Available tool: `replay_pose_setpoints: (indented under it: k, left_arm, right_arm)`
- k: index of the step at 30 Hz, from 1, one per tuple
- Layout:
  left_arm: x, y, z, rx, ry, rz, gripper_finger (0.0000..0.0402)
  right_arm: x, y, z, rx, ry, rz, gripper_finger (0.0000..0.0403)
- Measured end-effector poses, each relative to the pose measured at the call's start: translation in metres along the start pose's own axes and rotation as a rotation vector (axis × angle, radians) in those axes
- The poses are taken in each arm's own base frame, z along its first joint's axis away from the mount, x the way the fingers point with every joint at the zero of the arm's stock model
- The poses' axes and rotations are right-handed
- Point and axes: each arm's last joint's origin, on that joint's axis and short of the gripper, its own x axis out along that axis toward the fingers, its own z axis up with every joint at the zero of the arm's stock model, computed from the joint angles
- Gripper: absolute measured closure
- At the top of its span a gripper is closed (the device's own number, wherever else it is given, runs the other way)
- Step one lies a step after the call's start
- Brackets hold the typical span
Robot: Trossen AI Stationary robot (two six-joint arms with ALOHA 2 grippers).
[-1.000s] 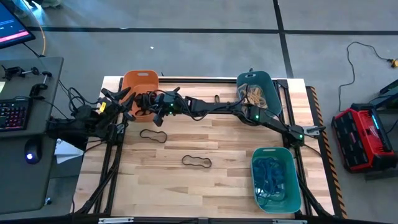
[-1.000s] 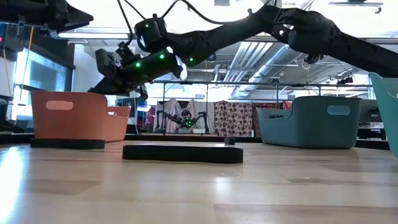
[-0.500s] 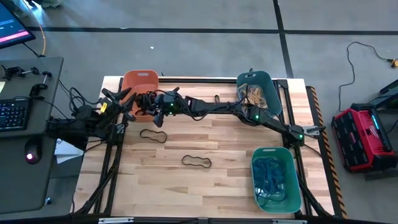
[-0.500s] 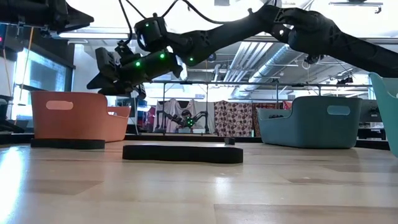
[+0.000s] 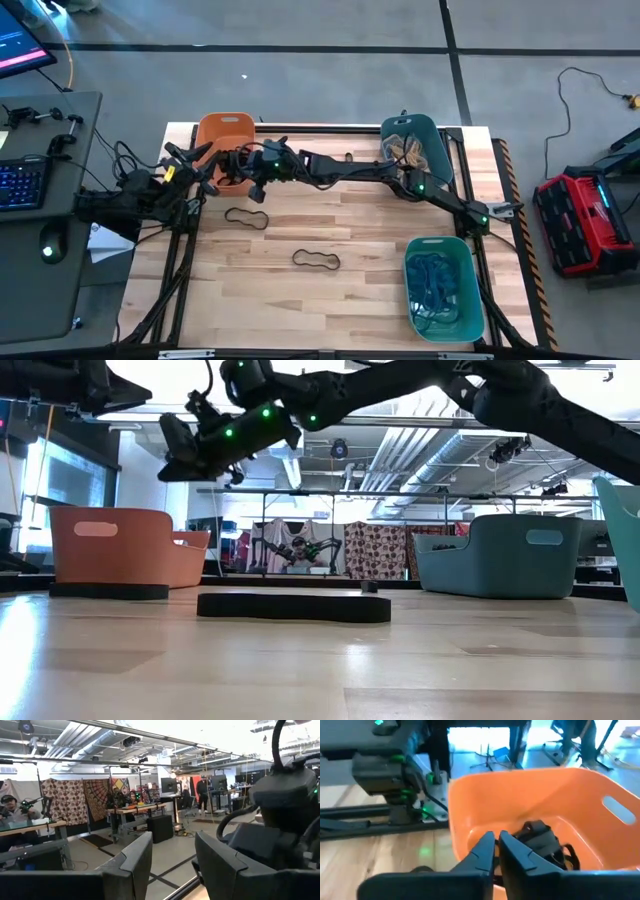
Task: Sort rubber bands into baskets
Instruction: Put the black rubber band into the orange bin
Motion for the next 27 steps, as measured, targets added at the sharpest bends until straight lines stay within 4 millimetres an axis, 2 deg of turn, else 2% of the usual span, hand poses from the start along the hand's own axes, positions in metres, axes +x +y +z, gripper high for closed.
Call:
replay_pose_setpoints:
  k: [6, 9, 17, 21, 27]
  left_arm:
    - [0.000, 0.000, 0.000, 0.003, 0.003, -0.001, 0.0259]
    - [0.000, 0.000, 0.000, 0.005, 0.004, -0.002, 0.0259]
    - [0.000, -0.001, -0.002, 0.014, 0.020, -0.008, 0.0259]
    - [0.000, -0.001, -0.002, 0.014, 0.019, -0.008, 0.0259]
    - [0.000, -0.001, -0.002, 0.012, 0.019, -0.008, 0.0259]
  right_arm:
    - [0.001, -0.007, -0.007, -0.002, 0.060, -0.081, 0.0400]
    - [0.004, -0.004, -0.016, -0.004, 0.064, -0.101, 0.0402]
    - [0.007, 0.005, -0.055, 0.028, 0.114, -0.121, 0.0403]
    - [-0.015, 0.007, -0.060, 0.064, 0.090, -0.164, 0.0403]
    - [-0.068, -0.008, -0.079, 0.167, 0.054, -0.261, 0.0403]
